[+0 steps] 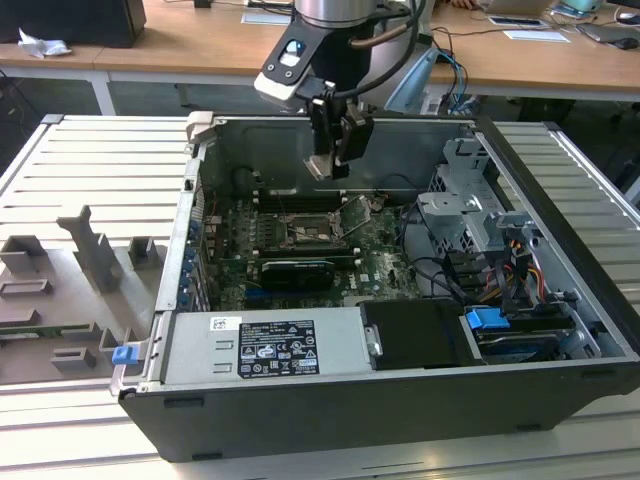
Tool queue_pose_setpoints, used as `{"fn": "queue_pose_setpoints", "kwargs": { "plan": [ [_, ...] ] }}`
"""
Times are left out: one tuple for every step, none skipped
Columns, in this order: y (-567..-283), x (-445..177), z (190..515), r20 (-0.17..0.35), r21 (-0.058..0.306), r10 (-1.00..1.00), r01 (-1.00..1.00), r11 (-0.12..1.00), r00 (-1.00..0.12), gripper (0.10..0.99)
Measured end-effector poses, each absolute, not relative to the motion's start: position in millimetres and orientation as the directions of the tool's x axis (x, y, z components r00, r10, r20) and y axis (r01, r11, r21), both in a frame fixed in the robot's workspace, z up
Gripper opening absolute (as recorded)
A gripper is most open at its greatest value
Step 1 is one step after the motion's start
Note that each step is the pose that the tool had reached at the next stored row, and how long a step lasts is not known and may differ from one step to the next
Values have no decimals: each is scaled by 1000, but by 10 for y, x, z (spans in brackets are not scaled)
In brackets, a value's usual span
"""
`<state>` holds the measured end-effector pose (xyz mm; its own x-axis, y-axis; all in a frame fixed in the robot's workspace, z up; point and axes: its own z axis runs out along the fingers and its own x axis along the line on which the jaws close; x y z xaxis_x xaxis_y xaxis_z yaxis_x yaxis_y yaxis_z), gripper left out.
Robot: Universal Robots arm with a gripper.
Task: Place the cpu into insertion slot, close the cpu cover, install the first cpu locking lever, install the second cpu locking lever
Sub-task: 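Place the cpu into insertion slot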
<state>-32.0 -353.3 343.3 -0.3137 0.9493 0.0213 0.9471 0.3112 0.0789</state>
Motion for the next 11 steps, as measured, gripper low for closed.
{"fn": "queue_pose_setpoints", "kwargs": {
  "plan": [
    [-3533, -320, 3420, 22, 77, 949, 947, 311, -313, 529],
    [-3533, -320, 3414, 22, 76, 950, 948, 310, -313, 529],
    [-3533, -320, 3409, 23, 75, 950, 948, 310, -313, 529],
    [-3533, -320, 3404, 23, 74, 950, 948, 310, -312, 529],
    [-3533, -320, 3396, 23, 73, 950, 948, 310, -312, 529],
    [-3533, -320, 3390, 24, 72, 950, 948, 310, -312, 529],
    [-3533, -320, 3383, 24, 71, 950, 948, 310, -312, 529],
    [-3533, -320, 3370, 24, 70, 950, 948, 309, -312, 529],
    [-3533, -320, 3362, 24, 70, 950, 949, 309, -311, 529],
    [-3533, -320, 3356, 24, 70, 951, 950, 305, -308, 529],
    [-3533, -320, 3352, 24, 70, 953, 951, 300, -302, 529]
  ]
}}
